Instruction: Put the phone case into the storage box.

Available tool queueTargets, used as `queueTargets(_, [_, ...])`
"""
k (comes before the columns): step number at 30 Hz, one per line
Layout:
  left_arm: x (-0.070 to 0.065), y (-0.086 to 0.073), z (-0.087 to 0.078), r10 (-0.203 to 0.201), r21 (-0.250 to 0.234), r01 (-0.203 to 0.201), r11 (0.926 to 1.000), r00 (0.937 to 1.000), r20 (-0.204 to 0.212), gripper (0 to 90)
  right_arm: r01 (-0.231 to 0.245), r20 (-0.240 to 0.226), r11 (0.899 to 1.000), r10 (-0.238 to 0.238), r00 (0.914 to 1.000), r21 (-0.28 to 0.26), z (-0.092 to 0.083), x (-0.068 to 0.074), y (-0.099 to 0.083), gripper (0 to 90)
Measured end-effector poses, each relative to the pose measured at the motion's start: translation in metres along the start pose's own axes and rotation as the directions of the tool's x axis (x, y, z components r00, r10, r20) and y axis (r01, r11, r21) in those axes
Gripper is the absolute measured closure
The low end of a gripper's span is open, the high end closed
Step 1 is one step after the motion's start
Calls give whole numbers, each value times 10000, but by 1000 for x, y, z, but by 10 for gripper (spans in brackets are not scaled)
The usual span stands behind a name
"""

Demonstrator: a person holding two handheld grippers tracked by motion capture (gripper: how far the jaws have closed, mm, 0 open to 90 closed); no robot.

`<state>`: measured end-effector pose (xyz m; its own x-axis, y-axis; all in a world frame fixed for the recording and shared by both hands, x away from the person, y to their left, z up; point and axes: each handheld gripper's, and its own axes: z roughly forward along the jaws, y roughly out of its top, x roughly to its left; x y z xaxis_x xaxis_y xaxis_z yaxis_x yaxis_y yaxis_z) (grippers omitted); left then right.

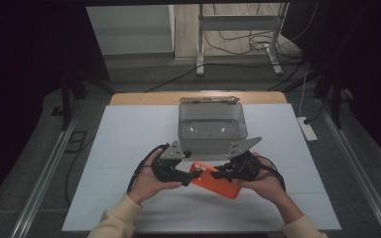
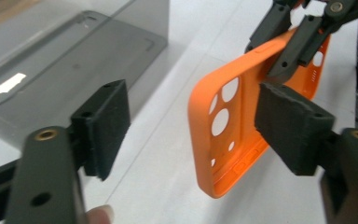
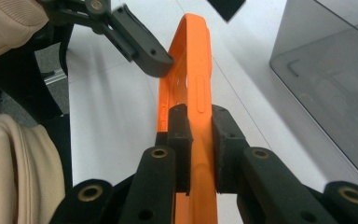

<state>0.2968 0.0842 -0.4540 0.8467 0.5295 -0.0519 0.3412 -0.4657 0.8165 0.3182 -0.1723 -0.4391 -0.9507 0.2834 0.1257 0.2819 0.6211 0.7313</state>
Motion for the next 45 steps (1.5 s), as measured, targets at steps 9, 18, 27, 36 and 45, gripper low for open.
queueTargets(9, [1, -6, -9, -438, -62, 435, 9990, 9980, -453, 180, -111, 180, 9998, 114, 9998, -156, -3, -2, -1, 796])
queueTargets(18, [8, -25, -16, -995, -4, 1000, 9950, 9904, -961, 175, -230, 367, 9992, 242, 9990, -318, -5, -5, -3, 795])
queueTargets(27, [11, -38, -21, -1126, 90, 1150, 9933, 9836, -1405, 174, -486, 489, 9976, 510, 9975, -489, -9, -7, -4, 795])
queueTargets(36, [14, -49, -26, -1325, -18, 1344, 9909, 9747, -1799, 174, -725, 670, 9948, 773, 9948, -712, -12, -12, -7, 794])
queueTargets(45, [18, -68, -34, -1724, -22, 1762, 9844, 9607, -2173, 171, -924, 765, 9919, 991, 9921, -875, -15, -13, -8, 794])
